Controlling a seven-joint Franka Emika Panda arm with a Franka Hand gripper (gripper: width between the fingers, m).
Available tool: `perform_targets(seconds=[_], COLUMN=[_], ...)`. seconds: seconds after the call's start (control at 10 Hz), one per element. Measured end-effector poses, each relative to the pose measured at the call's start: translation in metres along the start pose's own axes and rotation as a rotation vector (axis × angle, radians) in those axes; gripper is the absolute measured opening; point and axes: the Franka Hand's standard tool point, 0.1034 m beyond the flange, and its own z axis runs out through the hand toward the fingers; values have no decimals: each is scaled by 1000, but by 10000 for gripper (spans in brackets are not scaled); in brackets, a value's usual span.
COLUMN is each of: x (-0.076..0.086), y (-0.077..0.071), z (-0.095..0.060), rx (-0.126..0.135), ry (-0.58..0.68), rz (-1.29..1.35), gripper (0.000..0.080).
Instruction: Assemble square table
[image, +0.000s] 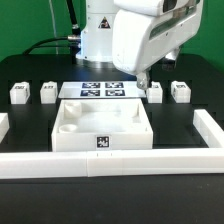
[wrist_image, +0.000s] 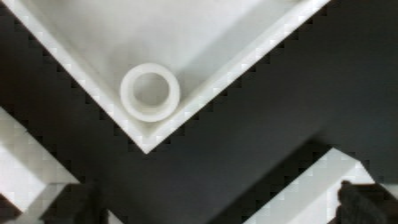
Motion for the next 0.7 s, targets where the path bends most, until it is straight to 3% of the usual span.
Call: perform_targets(seconds=[0.7], x=[-1], y=[-1], z=[1], rx=[9], ry=[-8], rz=[-8], gripper=[650])
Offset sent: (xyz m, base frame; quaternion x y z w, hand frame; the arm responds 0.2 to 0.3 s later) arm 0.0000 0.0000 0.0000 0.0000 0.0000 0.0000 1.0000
